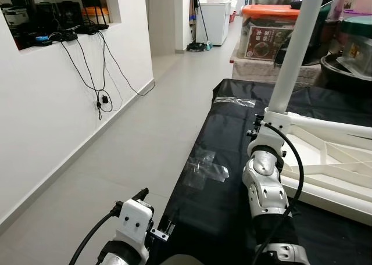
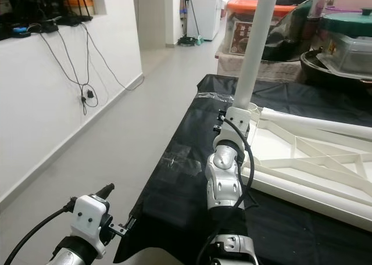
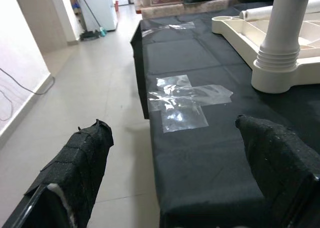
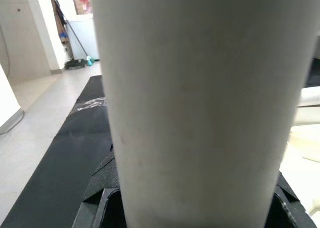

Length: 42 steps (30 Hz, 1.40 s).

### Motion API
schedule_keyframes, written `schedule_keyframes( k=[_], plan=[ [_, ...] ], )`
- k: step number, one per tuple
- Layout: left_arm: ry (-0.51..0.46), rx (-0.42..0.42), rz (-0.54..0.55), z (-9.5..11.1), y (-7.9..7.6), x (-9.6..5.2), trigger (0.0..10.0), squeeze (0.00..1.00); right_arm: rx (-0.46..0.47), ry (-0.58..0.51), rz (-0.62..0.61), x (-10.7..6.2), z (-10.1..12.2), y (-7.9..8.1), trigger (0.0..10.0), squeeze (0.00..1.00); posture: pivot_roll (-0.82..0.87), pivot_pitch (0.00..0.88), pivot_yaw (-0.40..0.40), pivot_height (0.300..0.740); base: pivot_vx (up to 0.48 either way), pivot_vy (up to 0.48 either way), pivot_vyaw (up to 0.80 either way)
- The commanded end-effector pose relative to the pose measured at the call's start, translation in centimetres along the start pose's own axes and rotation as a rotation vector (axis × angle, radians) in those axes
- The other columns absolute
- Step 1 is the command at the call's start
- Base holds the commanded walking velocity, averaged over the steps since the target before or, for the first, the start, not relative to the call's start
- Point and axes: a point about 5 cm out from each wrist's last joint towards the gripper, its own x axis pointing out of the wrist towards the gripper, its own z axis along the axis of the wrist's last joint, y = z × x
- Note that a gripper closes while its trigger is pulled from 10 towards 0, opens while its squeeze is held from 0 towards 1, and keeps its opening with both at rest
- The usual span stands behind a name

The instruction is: Building children table

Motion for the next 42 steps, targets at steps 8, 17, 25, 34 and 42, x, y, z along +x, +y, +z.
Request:
schedule_keyframes(
  k=[8, 17, 25, 34, 42],
  plan=[
    [0.018, 0.0, -0.01, -0.5, -0.2, 0.1, 10.0, 0.0, 0.061, 0.107, 0.185, -1.4, -1.8, 2.0, 10.0, 0.0, -0.02, 0.011, 0.036, 0.74, 0.0, 0.0, 0.0],
    [0.02, -0.002, -0.011, -0.6, -0.1, 0.0, 10.0, 0.0, 0.002, 0.052, 0.353, -2.4, -2.1, 0.7, 10.0, 1.0, -0.02, 0.02, 0.037, 0.74, 0.0, 0.0, 0.0],
    [0.022, -0.002, -0.006, -0.6, -0.1, 0.0, 10.0, 0.0, -0.031, 0.037, 0.411, -2.9, -2.2, -0.3, 10.0, 0.0, -0.02, 0.02, 0.037, 0.74, 0.0, 0.0, 0.0],
    [0.024, -0.007, -0.007, -0.7, -0.1, 0.0, 10.0, 0.0, -0.094, 0.04, 0.509, -4.5, -3.2, -3.5, 10.0, 0.0, -0.02, 0.023, 0.035, 0.74, 0.0, 0.0, 0.0],
    [0.026, -0.006, -0.015, -0.8, -0.2, 0.0, 10.0, 0.0, -0.111, 0.056, 0.671, -6.5, -4.1, -5.4, 10.0, 0.0, -0.03, 0.009, 0.036, 0.74, 0.0, 0.0, 0.0]
  ],
)
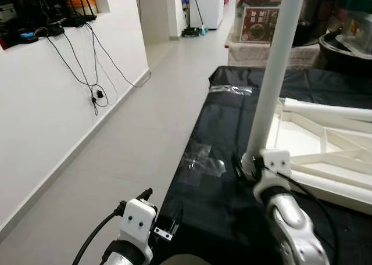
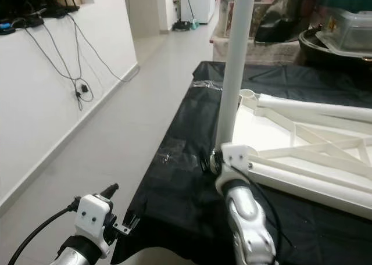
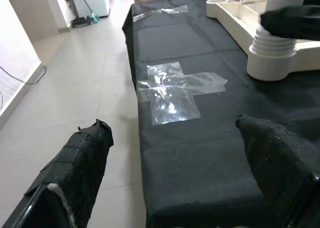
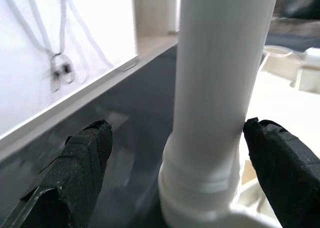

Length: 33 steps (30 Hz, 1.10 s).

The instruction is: Building children table

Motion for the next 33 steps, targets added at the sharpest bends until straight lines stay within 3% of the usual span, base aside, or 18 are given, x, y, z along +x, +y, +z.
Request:
schedule_keyframes(
  k=[1, 3, 6, 9, 18, 33],
  plan=[
    [0.012, 0.005, 0.0, -0.4, 0.1, -0.1, 10.0, 0.0, 0.016, -0.018, 0.044, -0.2, 0.2, 0.6, 10.0, 0.0, -0.03, 0.009, 0.036, 0.74, 0.0, 0.0, 0.0],
    [0.012, 0.005, -0.001, -0.4, 0.1, -0.1, 10.0, 0.0, 0.009, -0.016, 0.044, -0.4, 0.1, 0.3, 10.0, 0.0, -0.03, 0.009, 0.036, 0.74, 0.0, 0.0, 0.0],
    [0.013, 0.006, 0.007, -0.4, 0.3, -0.2, 10.0, 0.0, -0.058, 0.002, -0.108, -2.0, -0.2, -3.2, 10.0, 0.0, -0.03, 0.007, 0.033, 0.74, 0.0, 0.0, 0.0],
    [0.015, 0.006, 0.008, -0.5, 0.3, -0.2, 10.0, 0.0, -0.043, -0.004, -0.163, -2.1, 0.1, -3.7, 10.0, 0.0, -0.05, 0.01, 0.045, 0.74, 0.0, 0.0, 0.0],
    [0.013, 0.01, 0.007, -0.6, 0.4, 0.0, 10.0, 0.0, 0.031, -0.036, -0.161, -1.4, 0.8, -1.5, 10.0, 0.0, -0.04, 0.0, 0.046, 0.74, 0.0, 0.0, -0.8],
    [0.011, 0.011, 0.019, -0.7, 0.5, 0.0, 10.0, 0.0, 0.06, -0.044, -0.13, -0.2, 1.1, -0.4, 10.0, 0.0, -0.03, 0.0, 0.034, 0.74, 0.0, 0.0, -0.8]
  ],
)
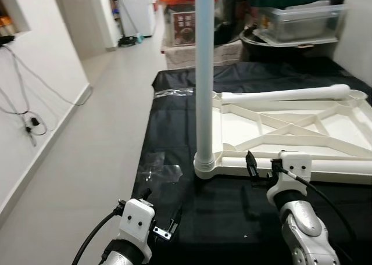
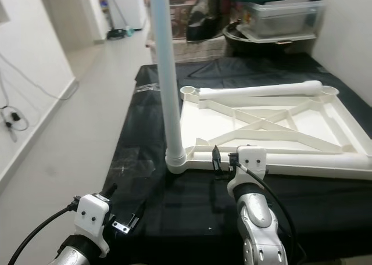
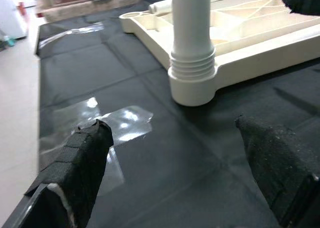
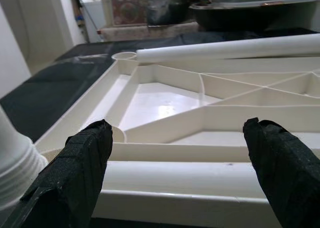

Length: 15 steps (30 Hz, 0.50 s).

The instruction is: Building children table

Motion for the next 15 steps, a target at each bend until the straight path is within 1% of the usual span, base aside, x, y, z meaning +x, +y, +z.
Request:
schedule_keyframes(
  k=[1, 11, 15],
  plan=[
    [0.025, 0.004, 0.01, -0.64, 0.18, -0.1, 10.0, 0.0, 0.013, 0.013, 0.01, 0.18, -0.16, 0.46, 10.0, 0.0, -0.03, 0.0, 0.034, 0.74, 0.0, 0.0, -0.8],
    [0.024, 0.003, 0.012, -0.61, 0.16, -0.11, 10.0, 0.0, 0.019, 0.017, 0.017, 0.35, -0.29, 0.85, 10.0, 0.0, -0.03, 0.0, 0.032, 0.74, 0.0, 0.0, -0.8],
    [0.024, 0.003, 0.014, -0.62, 0.18, -0.12, 10.0, 0.0, 0.005, 0.009, 0.03, 0.53, -0.24, 1.18, 10.0, 0.0, -0.03, 0.0, 0.032, 0.74, 0.0, 0.0, -0.8]
  ],
)
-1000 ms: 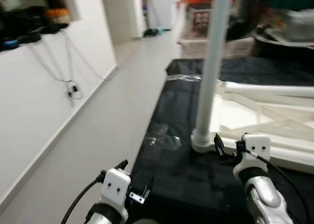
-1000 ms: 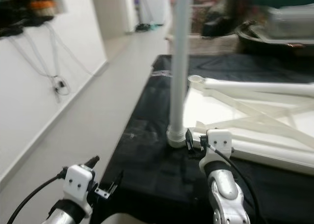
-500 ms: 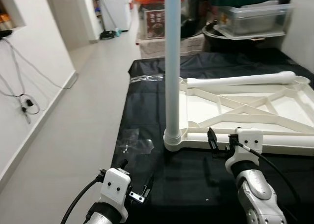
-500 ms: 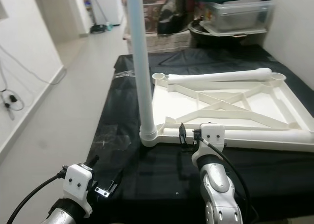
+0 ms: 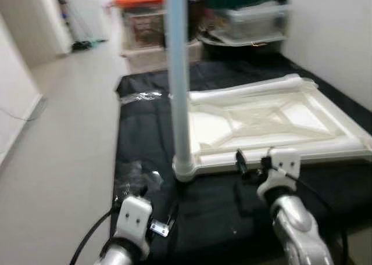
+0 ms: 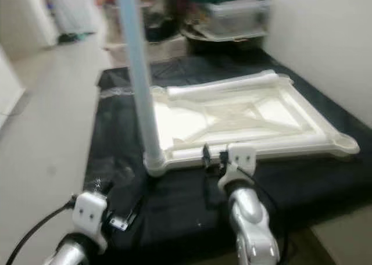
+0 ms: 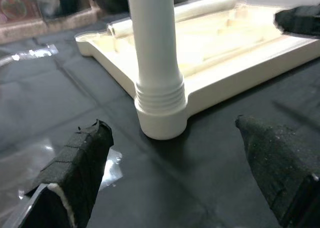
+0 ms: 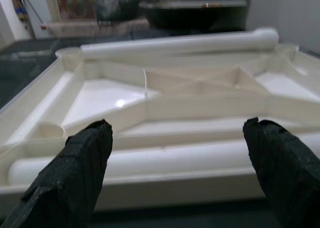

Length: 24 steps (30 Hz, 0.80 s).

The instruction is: Building children table

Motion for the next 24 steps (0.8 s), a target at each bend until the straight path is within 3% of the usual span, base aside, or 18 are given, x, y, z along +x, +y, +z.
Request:
schedule_keyframes(
  k=[1, 6, 15, 18, 20, 24],
  plan=[
    [0.041, 0.017, 0.025, -0.7, 0.7, -0.5, 10.0, 0.0, 0.018, -0.011, 0.043, 0.1, 0.2, 1.3, 10.0, 0.0, -0.03, 0.0, 0.03, 0.74, 0.0, 0.0, 0.0],
    [0.041, 0.011, 0.038, -0.7, 0.8, -0.5, 10.0, 0.0, -0.006, -0.003, 0.059, 0.3, 0.1, 1.6, 10.0, 0.0, -0.02, 0.0, 0.025, 0.74, 0.0, 0.0, 0.0],
    [0.047, 0.004, 0.06, -0.8, 0.9, -0.6, 10.0, 0.0, 0.043, 0.027, 0.172, 0.9, -0.1, 2.7, 10.0, 0.0, -0.02, 0.0, 0.025, 0.74, 0.0, 0.0, 0.0],
    [0.047, 0.005, 0.061, -0.8, 0.9, -0.6, 10.0, 0.0, 0.074, 0.039, 0.215, 1.8, -0.1, 2.7, 10.0, 0.0, -0.02, 0.003, 0.02, 0.74, 0.0, 0.0, 0.0],
    [0.046, 0.004, 0.063, -0.7, 0.9, -0.7, 10.0, 0.0, 0.046, 0.097, 0.322, 3.5, -0.3, 2.4, 10.0, 0.0, -0.01, 0.007, 0.018, 0.74, 0.0, 0.0, 0.0],
    [0.045, 0.004, 0.073, -0.6, 0.9, -0.9, 10.0, 0.0, 0.005, 0.1, 0.395, 4.9, 0.1, 1.2, 10.0, 0.0, -0.01, 0.01, 0.014, 0.74, 0.0, 0.0, 0.0]
  ],
)
